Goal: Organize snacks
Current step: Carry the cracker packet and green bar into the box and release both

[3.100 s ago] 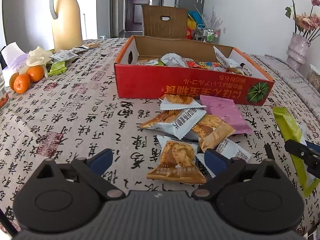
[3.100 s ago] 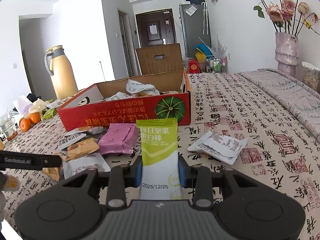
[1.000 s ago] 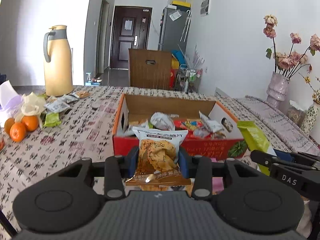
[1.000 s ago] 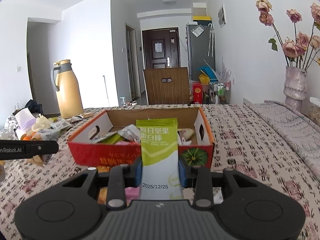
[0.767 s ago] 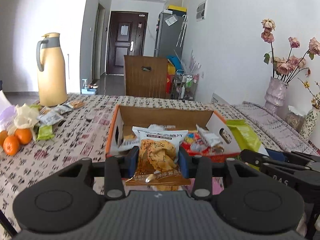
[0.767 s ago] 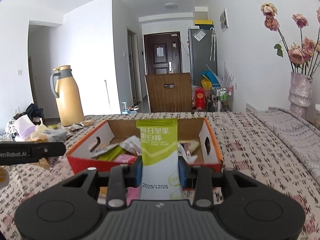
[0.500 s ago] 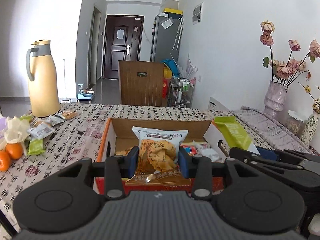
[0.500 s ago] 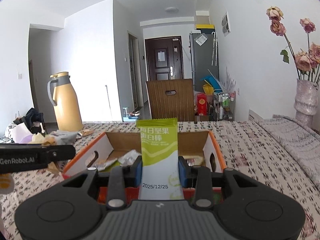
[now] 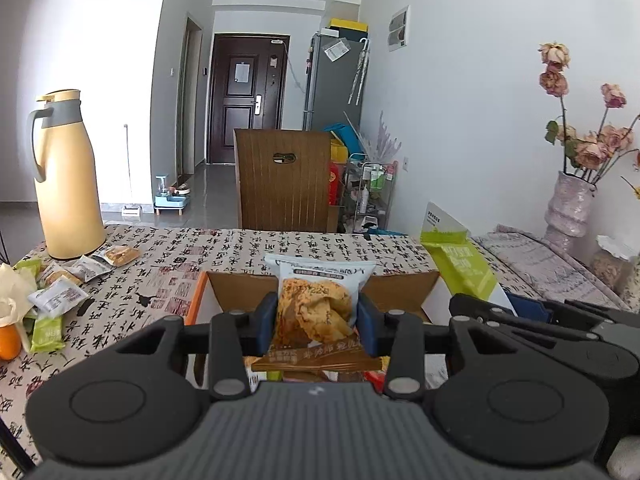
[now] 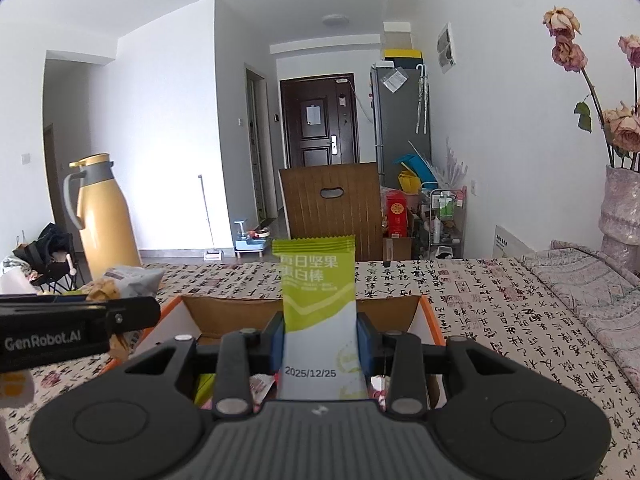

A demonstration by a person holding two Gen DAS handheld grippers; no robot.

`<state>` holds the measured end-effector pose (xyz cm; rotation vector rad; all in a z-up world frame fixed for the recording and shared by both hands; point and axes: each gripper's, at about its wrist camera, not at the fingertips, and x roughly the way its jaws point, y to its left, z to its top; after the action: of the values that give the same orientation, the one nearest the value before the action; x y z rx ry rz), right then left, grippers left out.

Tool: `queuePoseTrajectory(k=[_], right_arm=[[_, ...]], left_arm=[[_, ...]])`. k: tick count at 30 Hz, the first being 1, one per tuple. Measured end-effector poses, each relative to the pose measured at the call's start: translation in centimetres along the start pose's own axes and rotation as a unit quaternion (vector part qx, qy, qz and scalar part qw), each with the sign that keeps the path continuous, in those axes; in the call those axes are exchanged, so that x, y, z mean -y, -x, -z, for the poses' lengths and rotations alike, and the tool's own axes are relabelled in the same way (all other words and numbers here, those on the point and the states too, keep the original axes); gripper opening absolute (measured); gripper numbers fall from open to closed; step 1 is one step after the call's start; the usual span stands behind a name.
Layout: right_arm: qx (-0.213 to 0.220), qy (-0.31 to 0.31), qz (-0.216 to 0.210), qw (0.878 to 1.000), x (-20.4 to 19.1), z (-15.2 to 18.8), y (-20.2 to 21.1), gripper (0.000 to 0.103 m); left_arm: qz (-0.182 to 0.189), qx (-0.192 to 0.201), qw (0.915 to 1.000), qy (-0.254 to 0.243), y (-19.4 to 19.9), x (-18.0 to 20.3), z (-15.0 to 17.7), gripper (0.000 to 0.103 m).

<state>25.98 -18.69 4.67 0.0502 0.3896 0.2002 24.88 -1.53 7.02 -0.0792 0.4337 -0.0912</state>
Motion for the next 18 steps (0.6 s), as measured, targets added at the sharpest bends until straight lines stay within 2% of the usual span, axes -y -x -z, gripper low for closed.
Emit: queuePoseTrajectory(k=[6,14,16,17,18], right_arm=[[-0.007,-0.001,0.010,1.000,0.2,1.1,-2.2,0.035],[-0.032,0.004,0.016,0.999,0.3,2.4,-3.9,0.035],[-0.036,0.004,0.016,0.999,0.2,2.7,-4.1,0.040],[-0.038,0.004,0.015,0.999,0.1,2.7,-4.1,0.039],[-0.035,0.003,0.014,0.999,0.2,2.8,-3.9,0.044]], left_arm=[[-0.007,0.002,0.9998,0.021,-2.5,-1.3,0.5,0.042],[0.001,-0.034,0.9989,0.033,-4.9,-2.8,2.0,0.042],[0.001,-0.033,0.9988,0.036,-4.8,-2.9,2.1,0.042],[0.001,-0.031,0.9988,0.038,-4.7,-3.0,2.0,0.045],[-0.001,-0.026,0.9988,0.040,-4.4,-3.1,2.0,0.050]])
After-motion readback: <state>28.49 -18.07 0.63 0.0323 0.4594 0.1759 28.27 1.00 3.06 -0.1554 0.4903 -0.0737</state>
